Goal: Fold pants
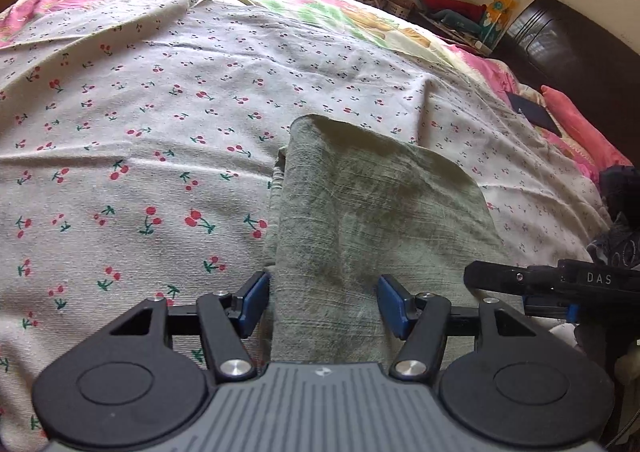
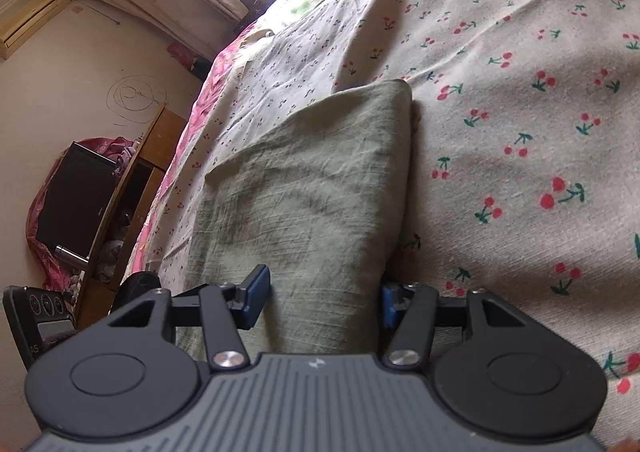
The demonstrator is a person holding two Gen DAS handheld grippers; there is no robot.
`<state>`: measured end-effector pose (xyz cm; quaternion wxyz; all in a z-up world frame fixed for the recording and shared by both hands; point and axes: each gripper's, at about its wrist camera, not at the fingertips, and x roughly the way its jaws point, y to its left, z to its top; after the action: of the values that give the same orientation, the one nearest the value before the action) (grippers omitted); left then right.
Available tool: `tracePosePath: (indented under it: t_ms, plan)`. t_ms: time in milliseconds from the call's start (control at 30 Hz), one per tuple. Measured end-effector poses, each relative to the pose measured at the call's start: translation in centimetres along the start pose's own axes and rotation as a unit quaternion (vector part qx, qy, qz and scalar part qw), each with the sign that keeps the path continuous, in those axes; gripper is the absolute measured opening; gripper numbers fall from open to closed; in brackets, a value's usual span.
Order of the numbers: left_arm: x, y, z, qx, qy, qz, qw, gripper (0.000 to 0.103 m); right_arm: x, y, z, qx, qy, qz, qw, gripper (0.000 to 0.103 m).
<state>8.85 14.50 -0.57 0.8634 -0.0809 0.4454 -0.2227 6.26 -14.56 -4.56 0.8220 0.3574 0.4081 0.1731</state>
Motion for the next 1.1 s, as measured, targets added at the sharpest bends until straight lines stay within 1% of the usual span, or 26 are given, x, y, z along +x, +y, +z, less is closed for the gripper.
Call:
tracePosePath:
  t_ms: [67,100,133,167,200,233,267,300,333,400,433,500,533,600,633,667,700,733,800,833,867,900,933,967,1000,1100]
  plan:
    - [1.2,-0.5,0.2,0.016,0.010,0.008,0.9998,0.080,0.6,-0.2,0.4,0.006,0.000,0.010,1.000,0.056]
    - [1.5,-0.6,0.4,0.014,0.013,0.011,0.9998,0.080,0.9,-0.2,0.6,0.007,-0.002,0.014,1.000,0.054]
    - [1.6,-0.8,0.5,0.010,0.014,0.016,0.9997,0.080,1.2,0.0,0.7,0.005,-0.001,0.008,1.000,0.042]
    - [1.4,-1.1,0.6,0.013,0.016,0.018,0.9996,0.076,1.4,0.2,1.0,0.003,0.004,-0.006,1.000,0.033]
    - [1.1,-1.5,0.7,0.017,0.016,0.017,0.9996,0.066,1.5,0.2,1.3,0.008,0.011,-0.005,1.000,0.023]
    - [0.7,-2.0,0.7,0.020,0.016,0.017,0.9995,0.063,1.3,0.0,1.4,0.020,0.014,0.009,1.000,0.018]
    - [0.4,-2.4,0.6,0.023,0.015,0.015,0.9995,0.058,0.8,-0.2,1.7,0.027,0.018,0.022,0.999,0.016]
    - [-0.1,-2.9,0.7,0.026,0.012,0.009,0.9995,0.053,0.4,-0.2,1.9,0.025,0.019,0.024,0.999,0.015]
    - [-0.5,-3.5,0.7,0.027,0.009,0.000,0.9996,0.051,-0.6,-0.2,2.2,0.018,0.014,0.026,0.999,0.014]
    - [-1.0,-4.7,0.7,0.028,0.002,-0.017,0.9995,0.044,-2.5,-0.7,2.8,0.030,-0.002,0.042,0.999,0.011]
    - [-1.2,-5.4,0.8,0.028,-0.001,-0.029,0.9992,0.043,-3.5,-0.9,3.1,0.036,-0.009,0.052,0.998,0.011]
    - [-1.4,-6.9,0.9,0.031,-0.003,-0.054,0.9980,0.043,-5.5,-1.1,3.6,0.035,-0.027,0.053,0.998,0.011]
    - [-1.3,-7.8,0.9,0.039,-0.004,-0.059,0.9975,0.043,-6.6,-1.2,3.8,0.034,-0.032,0.055,0.997,0.011]
    - [-0.5,-9.5,0.8,0.061,-0.003,-0.069,0.9957,0.043,-8.3,-1.8,3.8,0.033,-0.043,0.038,0.998,0.010]
    - [0.4,-10.0,0.6,0.070,0.005,-0.064,0.9955,0.043,-8.8,-2.2,3.8,0.028,-0.046,0.017,0.998,0.010]
    - [1.5,-10.4,0.3,0.080,0.016,-0.049,0.9954,0.043,-8.9,-3.0,3.9,0.033,-0.044,-0.012,0.998,0.010]
    - [2.5,-10.5,0.1,0.087,0.024,-0.030,0.9955,0.044,-8.8,-3.9,3.9,0.047,-0.038,-0.027,0.998,0.011]
    - [3.2,-10.2,-0.2,0.084,0.029,-0.020,0.9958,0.046,-8.5,-5.5,4.2,0.072,-0.029,-0.037,0.996,0.015]
    - [3.1,-9.3,-0.2,0.052,0.031,-0.030,0.9977,0.048,-7.8,-7.0,3.9,0.108,-0.021,-0.016,0.994,0.015]
    - [2.6,-8.9,-0.1,0.039,0.029,-0.034,0.9982,0.050,-7.7,-7.2,3.8,0.115,-0.024,-0.008,0.993,0.018]
    - [2.1,-8.6,0.1,0.038,0.024,-0.031,0.9985,0.055,-7.6,-7.2,3.8,0.114,-0.028,-0.003,0.993,0.020]
    - [1.8,-8.5,0.2,0.045,0.022,-0.023,0.9985,0.061,-7.5,-7.0,3.8,0.112,-0.031,0.003,0.993,0.028]
    - [1.8,-8.4,0.4,0.053,0.024,-0.016,0.9982,0.064,-7.2,-6.9,3.8,0.109,-0.032,0.017,0.993,0.038]
    - [2.1,-8.2,0.6,0.056,0.031,-0.013,0.9979,0.069,-6.8,-6.8,3.8,0.104,-0.028,0.027,0.994,0.043]
    - [2.6,-8.1,0.7,0.055,0.038,-0.014,0.9976,0.071,-6.5,-6.6,3.7,0.099,-0.025,0.029,0.994,0.048]
    - [4.2,-7.8,0.8,0.043,0.046,-0.030,0.9976,0.072,-5.8,-6.1,3.6,0.077,-0.020,0.012,0.997,0.045]
